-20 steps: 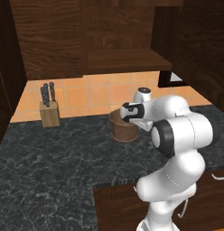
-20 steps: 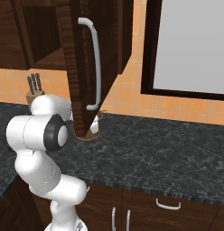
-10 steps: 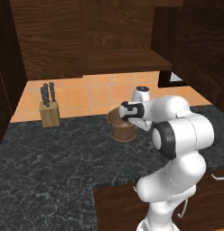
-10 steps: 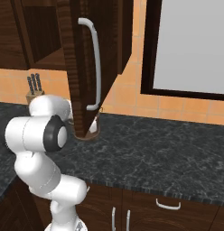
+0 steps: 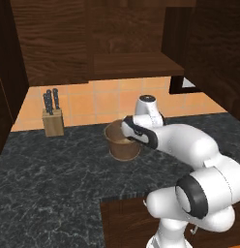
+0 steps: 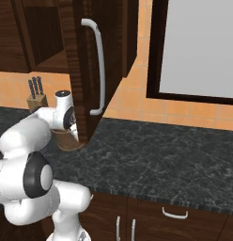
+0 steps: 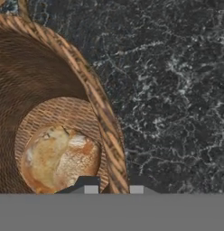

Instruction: Open the cabinet, pick up the bread from the cabinet and place it in the basket. Then move the basket to the dining counter.

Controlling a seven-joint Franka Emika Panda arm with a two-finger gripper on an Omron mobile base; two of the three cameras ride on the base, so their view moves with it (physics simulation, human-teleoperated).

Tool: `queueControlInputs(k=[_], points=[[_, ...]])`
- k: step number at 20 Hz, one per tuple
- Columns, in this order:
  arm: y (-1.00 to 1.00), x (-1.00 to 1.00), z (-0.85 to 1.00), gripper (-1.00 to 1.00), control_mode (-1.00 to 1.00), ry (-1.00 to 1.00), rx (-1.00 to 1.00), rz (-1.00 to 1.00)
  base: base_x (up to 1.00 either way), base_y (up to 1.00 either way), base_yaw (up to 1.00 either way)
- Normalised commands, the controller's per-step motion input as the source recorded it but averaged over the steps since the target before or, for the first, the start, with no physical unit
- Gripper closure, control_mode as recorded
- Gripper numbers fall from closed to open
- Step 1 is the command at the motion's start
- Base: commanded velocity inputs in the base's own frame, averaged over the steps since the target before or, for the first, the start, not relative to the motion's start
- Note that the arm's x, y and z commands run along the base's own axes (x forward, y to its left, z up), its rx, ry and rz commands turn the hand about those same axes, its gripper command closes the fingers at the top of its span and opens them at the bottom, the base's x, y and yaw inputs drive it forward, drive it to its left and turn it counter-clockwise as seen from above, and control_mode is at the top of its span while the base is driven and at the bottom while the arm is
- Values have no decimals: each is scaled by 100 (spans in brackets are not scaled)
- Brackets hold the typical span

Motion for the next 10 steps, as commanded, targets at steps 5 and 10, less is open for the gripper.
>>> queueControlInputs(k=[5,10], points=[[29,-94,56,100,-100,0,0,-3,0,0,0],[-22,-84,52,100,-100,-10,-1,-15,0,0,0]])
